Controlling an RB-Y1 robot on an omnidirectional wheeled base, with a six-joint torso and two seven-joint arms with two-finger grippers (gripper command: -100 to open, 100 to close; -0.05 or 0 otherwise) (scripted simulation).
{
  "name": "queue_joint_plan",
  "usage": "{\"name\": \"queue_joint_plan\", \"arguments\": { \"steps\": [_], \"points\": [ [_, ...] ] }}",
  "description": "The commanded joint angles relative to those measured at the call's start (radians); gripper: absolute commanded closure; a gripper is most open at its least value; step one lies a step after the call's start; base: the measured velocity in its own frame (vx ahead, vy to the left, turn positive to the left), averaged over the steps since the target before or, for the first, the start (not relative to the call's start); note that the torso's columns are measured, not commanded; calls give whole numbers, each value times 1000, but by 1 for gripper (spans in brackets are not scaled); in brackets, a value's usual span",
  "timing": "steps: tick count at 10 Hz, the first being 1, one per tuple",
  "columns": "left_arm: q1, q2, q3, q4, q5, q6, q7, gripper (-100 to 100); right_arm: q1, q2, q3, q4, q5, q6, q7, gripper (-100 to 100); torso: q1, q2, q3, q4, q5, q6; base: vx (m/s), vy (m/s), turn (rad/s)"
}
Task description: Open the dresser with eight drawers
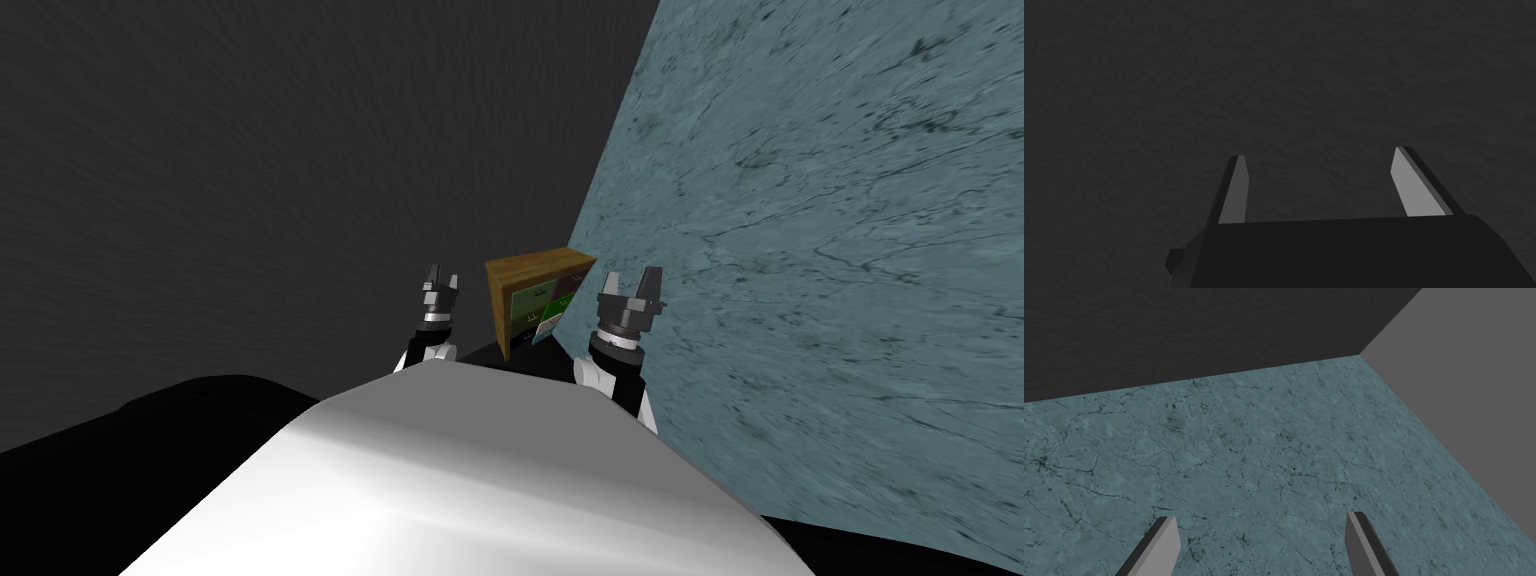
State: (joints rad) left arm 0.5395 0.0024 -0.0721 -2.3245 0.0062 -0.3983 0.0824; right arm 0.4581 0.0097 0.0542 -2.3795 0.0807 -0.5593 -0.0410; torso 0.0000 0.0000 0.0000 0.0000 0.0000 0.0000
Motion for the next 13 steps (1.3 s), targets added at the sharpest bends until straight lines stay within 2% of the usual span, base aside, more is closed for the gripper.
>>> {"name": "queue_joint_plan", "arguments": {
  "steps": [1,9,10,11,13],
  "points": [
    [0,0,0,0,0,0,0,0,0,0,0,0,0,0,0,0,0,40,-82,41,0,0,0,0,0],
    [0,0,0,0,0,0,0,0,0,0,0,0,0,0,0,0,0,618,-1234,617,0,0,0,0,0],
    [0,0,0,0,0,0,0,0,-5,-33,0,7,-22,8,-6,-100,0,691,-1382,691,0,0,17,-5,2],
    [0,0,0,0,0,0,0,0,-9,-57,1,15,-45,17,-11,-100,0,725,-1451,724,0,0,28,-6,4],
    [0,0,0,0,0,0,0,0,-23,-102,2,38,-107,43,-28,-100,0,735,-1476,736,0,0,45,-17,3]
  ]
}}
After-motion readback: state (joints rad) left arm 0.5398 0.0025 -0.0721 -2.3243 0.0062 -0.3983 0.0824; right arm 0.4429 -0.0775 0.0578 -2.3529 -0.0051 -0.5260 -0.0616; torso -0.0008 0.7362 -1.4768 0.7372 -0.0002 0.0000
